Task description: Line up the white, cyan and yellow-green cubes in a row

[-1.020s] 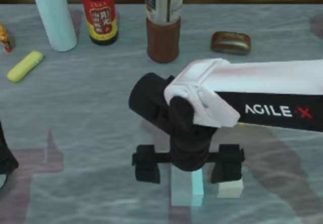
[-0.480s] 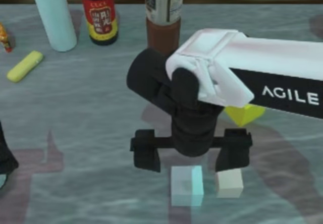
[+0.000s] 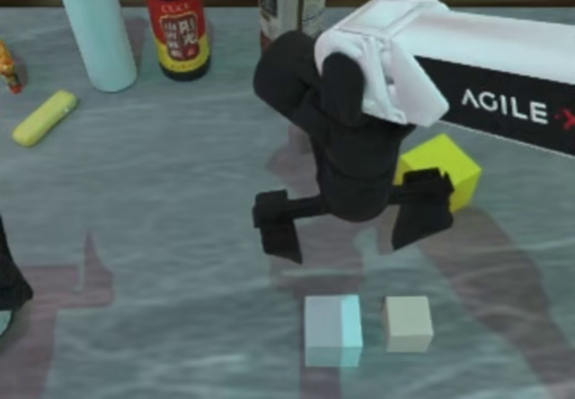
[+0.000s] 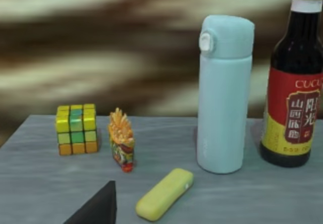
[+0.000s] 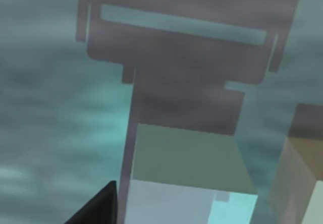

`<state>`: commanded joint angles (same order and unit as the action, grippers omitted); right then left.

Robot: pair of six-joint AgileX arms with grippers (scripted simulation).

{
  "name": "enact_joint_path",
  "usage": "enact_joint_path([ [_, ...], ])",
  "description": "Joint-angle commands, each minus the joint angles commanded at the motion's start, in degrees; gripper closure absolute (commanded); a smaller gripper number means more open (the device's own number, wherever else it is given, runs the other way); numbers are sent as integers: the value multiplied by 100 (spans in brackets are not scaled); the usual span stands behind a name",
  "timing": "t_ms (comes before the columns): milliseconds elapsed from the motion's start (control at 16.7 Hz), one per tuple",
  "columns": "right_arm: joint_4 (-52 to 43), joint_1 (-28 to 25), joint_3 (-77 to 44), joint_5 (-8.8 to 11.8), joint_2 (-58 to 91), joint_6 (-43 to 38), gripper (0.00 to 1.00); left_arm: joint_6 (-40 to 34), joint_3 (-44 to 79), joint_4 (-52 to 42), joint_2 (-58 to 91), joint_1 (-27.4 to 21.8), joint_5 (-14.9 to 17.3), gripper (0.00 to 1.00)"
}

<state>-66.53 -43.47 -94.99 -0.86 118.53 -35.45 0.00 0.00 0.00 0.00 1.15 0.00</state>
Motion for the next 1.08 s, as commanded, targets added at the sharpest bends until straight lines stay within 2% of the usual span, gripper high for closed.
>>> enact_joint_path([
  [420, -513, 1427, -1205, 67, 888, 3162, 0, 0, 0, 0, 0, 0, 0, 0],
  [600, -624, 1933, -1613, 69, 1103, 4142, 0, 0, 0, 0, 0, 0, 0, 0],
  [780, -653, 2203, -1832, 64, 1181, 4583, 0, 0, 0, 0, 0, 0, 0, 0],
  [1080, -646, 2194, -1828, 60, 1159, 4600, 0, 0, 0, 0, 0, 0, 0, 0],
])
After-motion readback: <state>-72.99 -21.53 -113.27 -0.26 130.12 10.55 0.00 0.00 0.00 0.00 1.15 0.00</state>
